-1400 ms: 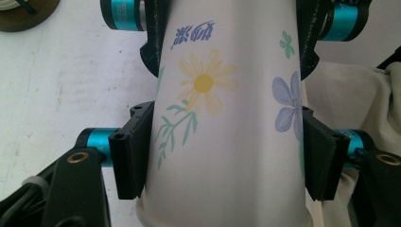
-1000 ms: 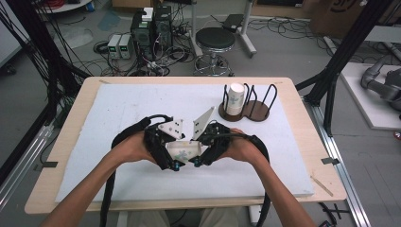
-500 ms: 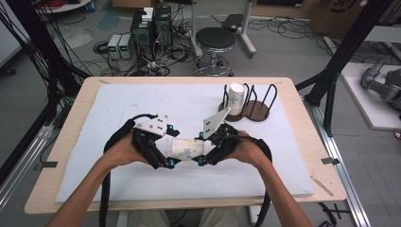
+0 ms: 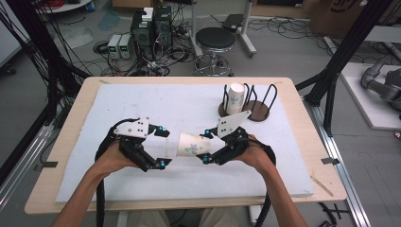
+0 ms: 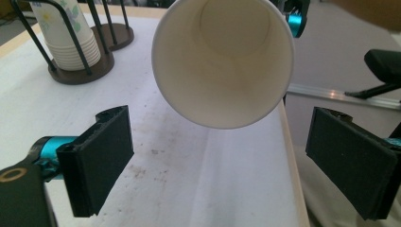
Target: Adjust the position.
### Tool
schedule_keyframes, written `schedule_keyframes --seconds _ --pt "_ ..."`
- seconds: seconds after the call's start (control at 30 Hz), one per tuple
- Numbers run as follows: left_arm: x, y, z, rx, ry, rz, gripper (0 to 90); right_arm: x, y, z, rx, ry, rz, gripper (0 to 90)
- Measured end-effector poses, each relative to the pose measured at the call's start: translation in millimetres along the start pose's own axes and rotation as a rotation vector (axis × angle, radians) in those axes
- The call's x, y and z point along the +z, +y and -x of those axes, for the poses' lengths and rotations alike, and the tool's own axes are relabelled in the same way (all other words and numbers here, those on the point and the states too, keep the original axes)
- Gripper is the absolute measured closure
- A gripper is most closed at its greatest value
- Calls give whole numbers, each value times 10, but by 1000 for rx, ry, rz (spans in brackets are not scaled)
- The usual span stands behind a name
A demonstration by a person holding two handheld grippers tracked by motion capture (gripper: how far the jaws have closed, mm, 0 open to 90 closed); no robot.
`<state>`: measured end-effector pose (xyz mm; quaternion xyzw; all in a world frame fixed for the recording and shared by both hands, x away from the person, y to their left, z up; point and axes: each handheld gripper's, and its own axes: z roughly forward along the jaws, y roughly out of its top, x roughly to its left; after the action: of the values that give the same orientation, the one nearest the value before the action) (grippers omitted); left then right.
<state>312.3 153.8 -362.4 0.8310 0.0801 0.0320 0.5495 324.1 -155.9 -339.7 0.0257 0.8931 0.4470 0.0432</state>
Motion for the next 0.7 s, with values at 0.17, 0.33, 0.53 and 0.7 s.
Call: schedule_keyframes --seconds 0.17,0.33,0.53,0.7 --pt "51 -77 26 -12 3 46 82 30 -131 -36 2 -14 91 372" --pt "90 -158 38 -24 12 101 82 55 -245 -58 14 -15 169 372" --pt "137 -240 48 -41 19 160 82 94 -354 -79 39 -3 228 372" --pt "196 -272 58 -48 16 183 82 133 -420 -85 53 1 261 372"
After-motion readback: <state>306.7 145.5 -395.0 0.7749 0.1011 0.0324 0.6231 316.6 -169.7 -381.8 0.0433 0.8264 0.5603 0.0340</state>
